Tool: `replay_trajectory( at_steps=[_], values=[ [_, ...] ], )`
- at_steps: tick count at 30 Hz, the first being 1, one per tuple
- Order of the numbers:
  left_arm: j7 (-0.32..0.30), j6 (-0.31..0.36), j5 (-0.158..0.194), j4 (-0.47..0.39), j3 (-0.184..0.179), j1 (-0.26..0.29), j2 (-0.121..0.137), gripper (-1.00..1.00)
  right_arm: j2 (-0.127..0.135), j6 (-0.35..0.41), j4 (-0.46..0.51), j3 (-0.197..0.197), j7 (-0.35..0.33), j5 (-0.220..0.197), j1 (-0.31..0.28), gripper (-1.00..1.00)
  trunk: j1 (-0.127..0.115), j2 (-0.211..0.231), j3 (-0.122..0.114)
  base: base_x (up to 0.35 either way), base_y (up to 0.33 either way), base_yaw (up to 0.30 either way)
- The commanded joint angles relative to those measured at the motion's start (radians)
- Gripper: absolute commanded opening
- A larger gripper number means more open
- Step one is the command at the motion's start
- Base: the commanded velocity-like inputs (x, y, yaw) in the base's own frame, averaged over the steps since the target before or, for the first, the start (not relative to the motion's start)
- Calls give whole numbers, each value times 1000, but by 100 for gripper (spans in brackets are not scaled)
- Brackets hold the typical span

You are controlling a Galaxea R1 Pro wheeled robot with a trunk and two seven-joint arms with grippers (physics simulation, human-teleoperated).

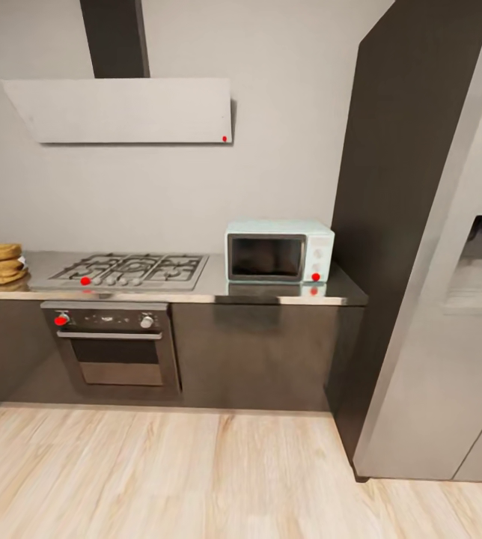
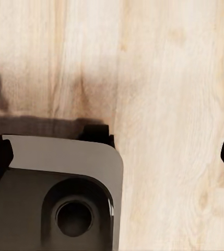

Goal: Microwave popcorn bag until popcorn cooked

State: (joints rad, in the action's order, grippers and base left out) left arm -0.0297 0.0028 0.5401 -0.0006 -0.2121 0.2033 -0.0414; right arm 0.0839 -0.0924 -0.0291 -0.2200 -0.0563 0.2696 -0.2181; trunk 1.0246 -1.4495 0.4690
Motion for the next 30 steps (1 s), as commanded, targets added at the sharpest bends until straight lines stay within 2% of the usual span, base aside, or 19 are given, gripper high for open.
replay_trajectory(
  at_steps=[1, 19, 30],
  values=[
    [-3, 0, 11, 1, -8, 1, 0, 100, 1, -6, -3, -9, -2, 8, -1, 100, 0, 0, 1, 246, -176, 0],
    [-3, 0, 11, 1, -8, 1, 0, 100, 0, -6, -3, -9, -2, 8, -1, 100, 0, 0, 1, 246, -165, 0],
    [-3, 0, 11, 1, -9, 1, 1, 100, 0, -6, -3, -9, -2, 8, -1, 100, 0, 0, 1, 196, -96, 0]
  ],
)
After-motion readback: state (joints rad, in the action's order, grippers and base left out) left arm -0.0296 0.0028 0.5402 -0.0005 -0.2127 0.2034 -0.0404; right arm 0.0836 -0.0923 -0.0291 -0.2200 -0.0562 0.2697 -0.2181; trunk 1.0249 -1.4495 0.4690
